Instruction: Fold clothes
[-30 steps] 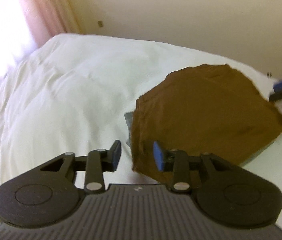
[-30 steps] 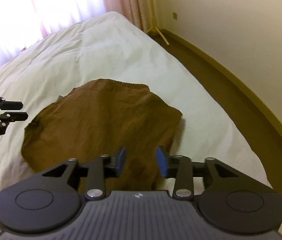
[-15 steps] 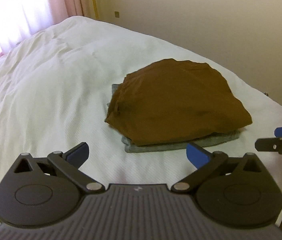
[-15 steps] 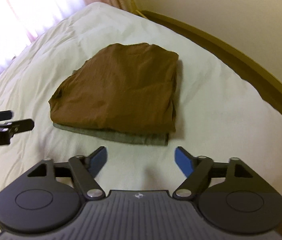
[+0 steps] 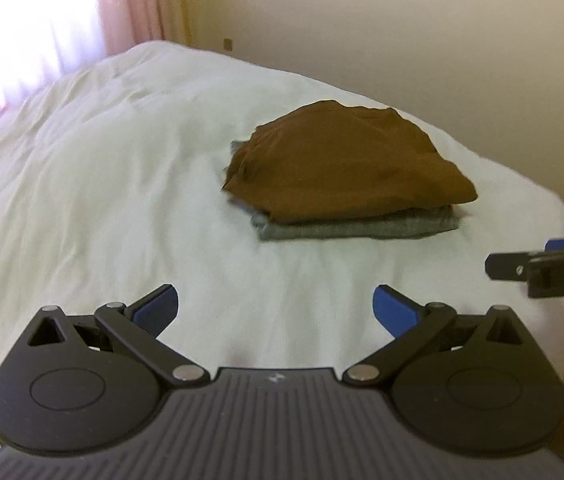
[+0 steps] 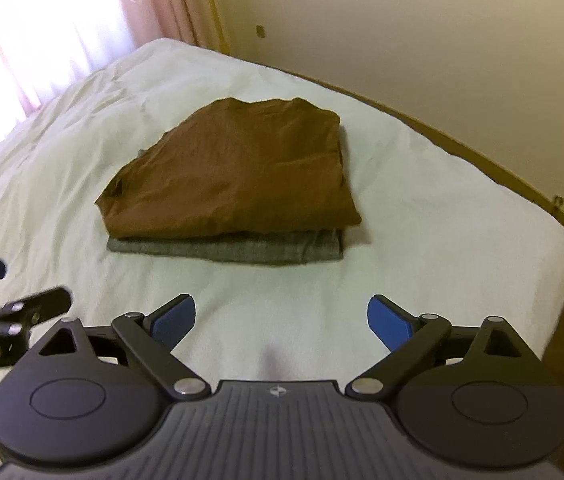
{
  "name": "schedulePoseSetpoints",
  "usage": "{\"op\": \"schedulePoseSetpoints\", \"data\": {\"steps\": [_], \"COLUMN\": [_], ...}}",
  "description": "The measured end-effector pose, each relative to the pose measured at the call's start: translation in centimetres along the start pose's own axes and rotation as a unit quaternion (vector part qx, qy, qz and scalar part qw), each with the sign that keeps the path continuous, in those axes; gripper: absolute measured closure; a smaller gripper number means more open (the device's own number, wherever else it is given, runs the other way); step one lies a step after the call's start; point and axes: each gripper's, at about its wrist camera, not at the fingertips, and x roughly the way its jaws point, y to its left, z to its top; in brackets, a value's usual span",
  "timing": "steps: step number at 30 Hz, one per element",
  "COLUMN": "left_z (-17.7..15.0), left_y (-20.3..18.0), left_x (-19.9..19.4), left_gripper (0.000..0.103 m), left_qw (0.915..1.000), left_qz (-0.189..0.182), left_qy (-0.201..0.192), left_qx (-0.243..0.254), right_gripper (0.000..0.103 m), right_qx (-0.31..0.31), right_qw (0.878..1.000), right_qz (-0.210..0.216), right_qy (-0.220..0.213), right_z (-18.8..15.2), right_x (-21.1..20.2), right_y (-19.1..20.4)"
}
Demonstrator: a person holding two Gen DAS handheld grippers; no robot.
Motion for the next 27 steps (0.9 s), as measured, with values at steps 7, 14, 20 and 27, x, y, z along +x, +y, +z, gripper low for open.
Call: {"op": "schedulePoseSetpoints", "data": {"steps": [7, 14, 20, 27], "left_z": [-1.9, -2.4, -2.1, -1.7], "left_y": [1.3, 1.0, 0.8, 0.9], "left_x": [-3.3, -6.1, -8.6, -12.3], "left_gripper": [0.001, 0.001, 0.001, 0.001], "left_qw": [0.9996, 0.9995, 0.9994, 0.9997], "left_qz": [-0.007, -0.022, -0.024, -0.013], "left_qy": [0.014, 0.006, 0.001, -0.012], "left_qx": [-0.024, -0.023, -0.024, -0.018], "right_gripper": [0.003, 0.003, 0.003, 0.002], "right_qx": [-0.001, 0.016, 0.015, 0.016], "right_qw": [1.0, 1.0, 1.0, 1.0], "right_qz": [-0.014, -0.02, -0.019, -0.016], "right_qy": [0.006, 0.01, -0.007, -0.018], "right_z": [-2.2, -3.2, -3.1, -3.0], "right_x": [-3.5, -6.3, -9.5, -13.1], "right_y": [2.4, 3.2, 3.9, 4.7]}}
